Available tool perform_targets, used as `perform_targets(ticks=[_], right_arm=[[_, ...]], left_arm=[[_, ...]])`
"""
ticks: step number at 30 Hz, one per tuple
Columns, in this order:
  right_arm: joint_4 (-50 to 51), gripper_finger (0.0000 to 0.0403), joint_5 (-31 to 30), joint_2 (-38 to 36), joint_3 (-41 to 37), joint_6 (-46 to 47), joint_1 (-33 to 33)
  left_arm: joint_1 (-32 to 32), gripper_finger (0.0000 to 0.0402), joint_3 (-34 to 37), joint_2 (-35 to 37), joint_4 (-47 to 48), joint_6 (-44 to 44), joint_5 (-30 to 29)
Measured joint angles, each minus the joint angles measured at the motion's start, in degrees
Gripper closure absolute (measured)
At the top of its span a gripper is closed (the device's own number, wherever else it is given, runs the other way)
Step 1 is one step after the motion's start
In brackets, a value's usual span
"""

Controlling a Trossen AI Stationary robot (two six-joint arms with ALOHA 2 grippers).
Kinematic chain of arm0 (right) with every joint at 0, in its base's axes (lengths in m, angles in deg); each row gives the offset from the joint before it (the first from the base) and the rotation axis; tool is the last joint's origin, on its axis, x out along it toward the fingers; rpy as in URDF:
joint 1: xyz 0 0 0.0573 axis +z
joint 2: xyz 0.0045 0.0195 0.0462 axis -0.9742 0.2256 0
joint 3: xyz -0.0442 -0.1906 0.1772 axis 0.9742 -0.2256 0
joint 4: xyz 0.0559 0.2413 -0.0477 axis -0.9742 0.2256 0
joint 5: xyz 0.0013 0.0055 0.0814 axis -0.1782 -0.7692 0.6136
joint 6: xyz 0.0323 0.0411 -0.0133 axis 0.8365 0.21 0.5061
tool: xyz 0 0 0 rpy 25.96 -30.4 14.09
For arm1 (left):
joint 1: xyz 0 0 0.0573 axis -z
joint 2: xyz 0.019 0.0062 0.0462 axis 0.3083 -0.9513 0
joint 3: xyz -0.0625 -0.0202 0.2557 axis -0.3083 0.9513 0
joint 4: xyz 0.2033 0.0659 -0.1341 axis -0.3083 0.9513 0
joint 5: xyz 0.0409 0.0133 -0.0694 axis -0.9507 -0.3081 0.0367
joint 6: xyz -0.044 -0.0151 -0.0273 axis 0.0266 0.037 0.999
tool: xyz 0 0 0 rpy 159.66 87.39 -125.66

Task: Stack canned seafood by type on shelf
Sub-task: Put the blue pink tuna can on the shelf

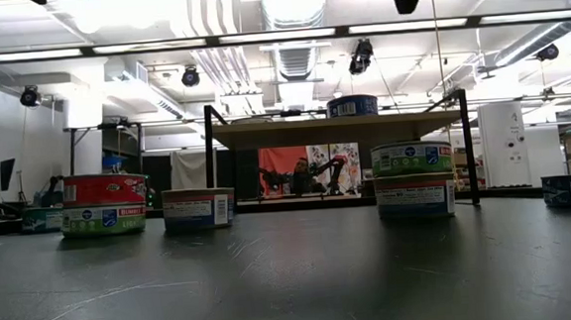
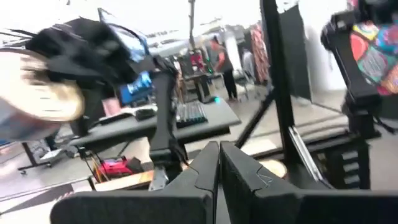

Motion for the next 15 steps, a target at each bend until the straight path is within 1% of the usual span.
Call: perform_targets(ticks=[3,6,11,15], right_arm=[[-2.94,0.0211,-2.99,-1.39,-3.03,-0.92,4.09],[-3.32,0.0211,-7.75,-1.53,-4.48,-1.93,7.91],[-2.97,0.0211,-11.73,0.67,-5.07,-3.66,14.4],[-2.57,0.0211,-16.47,2.63,-5.07,-5.53,17.84]], left_arm=[[-0.53,0.0383,-0.1,0.74,-0.08,0.65,-2.12],[-1.05,0.0347,-0.85,1.13,0.66,1.72,-5.13],[-1.62,0.0259,-1.82,0.99,2.64,5.1,-10.09],[-2.12,0.0187,-1.9,0.87,2.82,8.07,-10.76]])
